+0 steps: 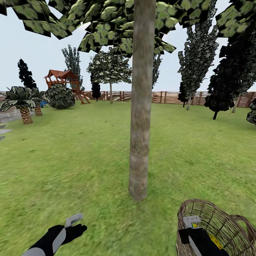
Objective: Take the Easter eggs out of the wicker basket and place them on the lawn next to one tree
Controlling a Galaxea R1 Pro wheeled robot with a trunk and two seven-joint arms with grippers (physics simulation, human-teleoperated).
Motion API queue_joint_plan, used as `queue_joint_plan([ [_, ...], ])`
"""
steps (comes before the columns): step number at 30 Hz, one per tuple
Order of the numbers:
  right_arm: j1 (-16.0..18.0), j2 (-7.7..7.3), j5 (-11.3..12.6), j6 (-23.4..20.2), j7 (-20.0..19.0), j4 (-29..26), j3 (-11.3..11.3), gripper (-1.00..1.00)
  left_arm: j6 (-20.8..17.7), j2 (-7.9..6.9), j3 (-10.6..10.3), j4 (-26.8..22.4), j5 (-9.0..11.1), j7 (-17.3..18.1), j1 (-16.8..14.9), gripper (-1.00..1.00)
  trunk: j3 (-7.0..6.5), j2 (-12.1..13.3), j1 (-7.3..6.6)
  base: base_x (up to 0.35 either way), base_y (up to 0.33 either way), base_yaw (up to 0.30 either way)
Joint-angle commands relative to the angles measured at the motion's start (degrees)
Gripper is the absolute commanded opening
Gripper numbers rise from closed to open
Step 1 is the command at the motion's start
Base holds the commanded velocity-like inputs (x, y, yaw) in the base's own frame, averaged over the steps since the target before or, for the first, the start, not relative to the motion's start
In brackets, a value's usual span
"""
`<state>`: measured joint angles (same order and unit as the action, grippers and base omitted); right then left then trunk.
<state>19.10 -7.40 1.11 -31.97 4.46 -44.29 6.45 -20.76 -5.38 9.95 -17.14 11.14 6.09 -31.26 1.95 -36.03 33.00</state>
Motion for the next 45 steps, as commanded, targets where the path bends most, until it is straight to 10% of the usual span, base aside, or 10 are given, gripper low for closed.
queue_joint_plan([
  [1, 0.06, -0.08, -0.32, -0.37, 0.37, -0.1, 0.32, -1.0, -0.42, 0.02, 0.33, -0.08, 0.2, 0.16, -0.03, 1.0, 0.3, -0.52, 0.25, 0.0, 0.0, 0.0],
  [45, 0.06, -0.06, -0.5, -0.28, 0.37, -0.1, 0.57, -1.0, -0.51, 0.06, 0.24, 0.0, 0.12, 0.09, -0.03, 1.0, 8.7, -18.17, 9.91, 0.0, 0.0, 0.0],
])
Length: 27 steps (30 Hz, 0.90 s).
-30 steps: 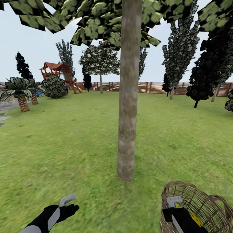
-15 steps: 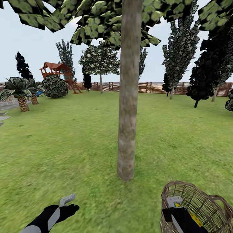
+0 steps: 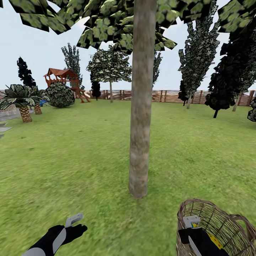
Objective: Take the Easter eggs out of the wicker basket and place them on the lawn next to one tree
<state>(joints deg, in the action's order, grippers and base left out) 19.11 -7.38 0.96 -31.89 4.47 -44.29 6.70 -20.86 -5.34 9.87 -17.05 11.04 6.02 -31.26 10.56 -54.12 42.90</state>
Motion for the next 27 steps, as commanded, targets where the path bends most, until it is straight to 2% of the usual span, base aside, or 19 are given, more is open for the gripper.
queue_joint_plan([
  [1, 0.05, -0.08, -0.35, -0.36, 0.37, -0.09, 0.33, -1.0, -0.41, 0.04, 0.32, -0.09, 0.21, 0.14, -0.02, 1.0, 0.27, -0.48, 0.24, 0.0, 0.0, 0.0],
  [11, 0.05, -0.09, -0.35, -0.36, 0.37, -0.09, 0.25, -1.0, -0.41, 0.06, 0.32, -0.09, 0.21, 0.13, -0.02, 1.0, 2.06, -4.49, 2.43, 0.0, 0.0, 0.0],
  [17, 0.05, -0.6, 0.0, 0.09, -0.08, -0.09, 0.24, -1.0, -0.23, 0.03, 0.32, -0.09, 0.3, 0.22, -0.02, 1.0, 2.06, -4.49, 2.43, 0.0, 0.0, 0.0],
  [27, 0.05, -0.39, 0.06, -0.25, 0.19, -0.09, -0.08, -1.0, -0.41, 0.09, 0.33, -0.03, 0.21, 0.13, -0.02, 1.0, 3.86, -8.5, 4.63, 0.0, 0.0, 0.0],
])
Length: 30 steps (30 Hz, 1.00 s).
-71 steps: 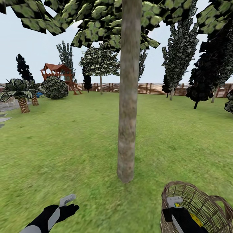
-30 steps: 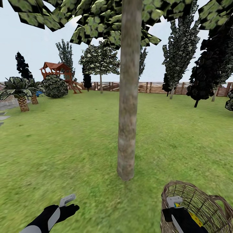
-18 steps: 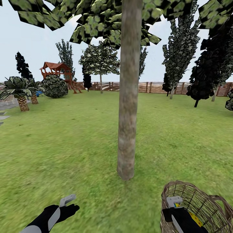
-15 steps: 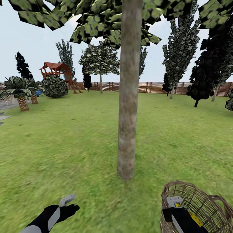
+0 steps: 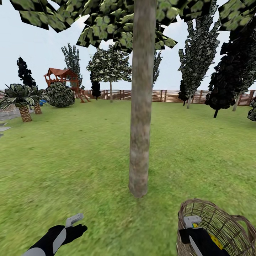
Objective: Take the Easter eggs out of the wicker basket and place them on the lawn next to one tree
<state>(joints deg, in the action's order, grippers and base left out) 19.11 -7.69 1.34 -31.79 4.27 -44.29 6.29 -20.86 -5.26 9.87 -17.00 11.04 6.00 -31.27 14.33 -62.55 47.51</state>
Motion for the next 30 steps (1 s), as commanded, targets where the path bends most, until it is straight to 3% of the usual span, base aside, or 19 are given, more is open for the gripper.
queue_joint_plan([
  [1, 0.05, -0.06, -0.3, -0.35, 0.38, -0.1, 0.34, -1.0, -0.41, 0.02, 0.32, -0.07, 0.21, 0.15, -0.02, 1.0, 0.26, -0.47, 0.23, 0.0, 0.0, 0.0],
  [30, 0.05, 0.06, -0.49, -0.11, 0.47, -0.1, 0.34, -1.0, -0.41, 0.07, 0.32, 0.03, 0.2, 0.06, -0.02, 1.0, 5.47, -12.1, 6.6, 0.0, 0.0, 0.0],
])
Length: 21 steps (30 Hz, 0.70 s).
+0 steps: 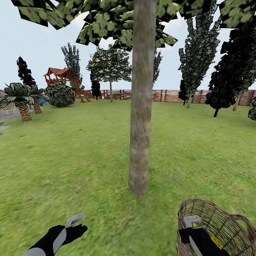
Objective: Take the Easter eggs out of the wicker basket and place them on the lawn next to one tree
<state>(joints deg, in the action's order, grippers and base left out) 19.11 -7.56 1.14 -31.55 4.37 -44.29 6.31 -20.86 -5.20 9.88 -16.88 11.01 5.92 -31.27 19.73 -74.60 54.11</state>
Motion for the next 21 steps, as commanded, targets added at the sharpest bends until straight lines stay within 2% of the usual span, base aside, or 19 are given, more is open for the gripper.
queue_joint_plan([
  [1, 0.05, -0.04, -0.33, -0.35, 0.37, -0.1, 0.35, -1.0, -0.41, 0.05, 0.32, -0.1, 0.19, 0.17, -0.02, 1.0, 0.25, -0.46, 0.23, 0.0, 0.0, 0.0],
  [21, 0.05, 0.0, -0.35, -0.44, 0.37, -0.08, 0.37, -1.0, -0.41, 0.33, 0.32, 0.01, 0.16, 0.14, -0.02, 1.0, 3.84, -8.48, 4.62, 0.0, 0.0, 0.0],
])
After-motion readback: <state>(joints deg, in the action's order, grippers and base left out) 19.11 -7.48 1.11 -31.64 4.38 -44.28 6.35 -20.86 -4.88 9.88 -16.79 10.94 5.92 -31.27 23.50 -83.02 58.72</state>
